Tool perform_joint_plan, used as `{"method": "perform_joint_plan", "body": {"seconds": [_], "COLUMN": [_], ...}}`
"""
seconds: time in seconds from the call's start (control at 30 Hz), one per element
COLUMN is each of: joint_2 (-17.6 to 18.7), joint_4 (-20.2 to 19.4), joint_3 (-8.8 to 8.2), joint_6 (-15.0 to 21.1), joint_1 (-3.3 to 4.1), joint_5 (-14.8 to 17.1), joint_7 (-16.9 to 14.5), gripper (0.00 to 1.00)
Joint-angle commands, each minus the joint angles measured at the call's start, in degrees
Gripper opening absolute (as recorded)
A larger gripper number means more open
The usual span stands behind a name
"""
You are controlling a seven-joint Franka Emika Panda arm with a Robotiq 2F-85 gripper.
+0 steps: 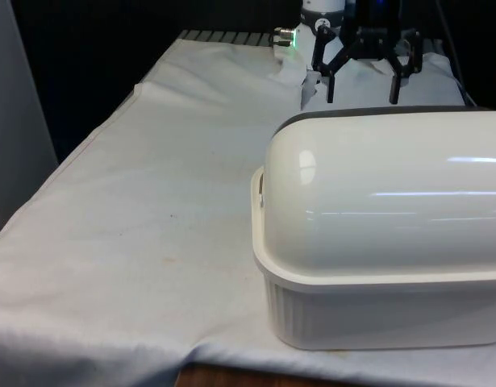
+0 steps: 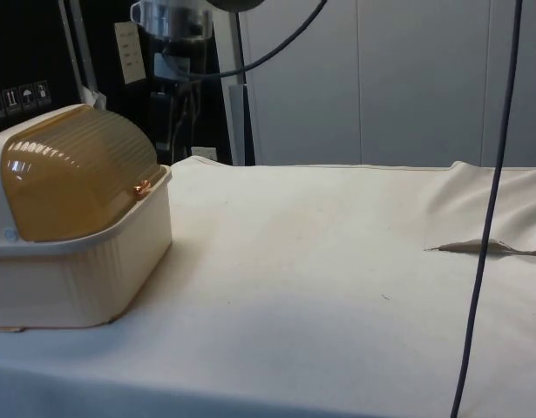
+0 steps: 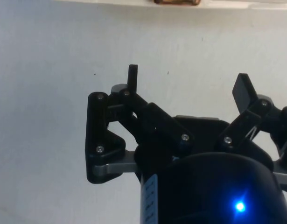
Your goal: Open the lid, then close it.
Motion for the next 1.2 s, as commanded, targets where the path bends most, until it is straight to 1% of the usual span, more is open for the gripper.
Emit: {"method": "perform_joint_plan", "body": {"seconds": [0.0, 0.1, 0.13, 0.17, 0.3, 0.37, 0.4, 0.43, 0.47, 0.5, 0.53, 0.63, 0.7, 0.73, 0.77, 0.9, 1.03, 1.07, 1.1, 1.17], "joint_2": [0.7, 1.6, 1.2, 1.8, 2.8, 3.3, 3.5, 3.4, 3.7, 3.8, 4.1, 4.5, 4.9, 4.5, 5.0, 6.1, 6.6, 6.8, 6.9, 7.1], "joint_4": [0.1, 0.1, 0.1, 0.1, 0.0, 0.0, 0.1, 0.1, 0.1, 0.2, 0.3, 0.8, 1.3, 1.0, 1.4, 2.1, 1.9, 2.2, 2.1, 2.1], "joint_3": [0.23, 0.57, 0.29, 0.63, 0.86, 1.03, 1.03, 0.4, 1.09, 1.09, 1.03, 0.97, 1.03, 0.34, 1.03, 1.09, 0.92, 0.29, 0.74, 0.52], "joint_6": [0.9, 1.7, 0.9, 1.8, 2.8, 3.4, 3.6, 3.0, 3.7, 3.9, 4.2, 4.6, 4.9, 4.3, 5.0, 6.1, 7.3, 6.6, 7.6, 7.9], "joint_1": [0.06, -0.06, 0.06, -0.06, -0.23, -0.4, -0.4, 0.0, -0.46, -0.52, -0.52, -0.4, -0.46, -0.06, -0.46, -0.57, -0.69, -0.23, -0.74, -0.8], "joint_5": [0.3, 0.9, 0.2, 1.1, 2.2, 3.4, 3.8, 2.3, 4.3, 4.8, 5.7, 6.8, 7.3, 6.0, 7.6, 8.6, 8.9, 7.8, 8.7, 8.6], "joint_7": [0.1, 0.1, 0.2, 0.0, -0.5, -1.0, -1.3, -0.2, -1.5, -1.8, -2.5, -3.1, -3.4, -2.5, -3.5, -4.0, -4.5, -3.6, -4.7, -5.0], "gripper": [1.0, 1.0, 1.0, 1.0, 1.0, 1.0, 1.0, 1.0, 1.0, 1.0, 1.0, 1.0, 1.0, 1.0, 1.0, 1.0, 1.0, 1.0, 1.0, 1.0]}}
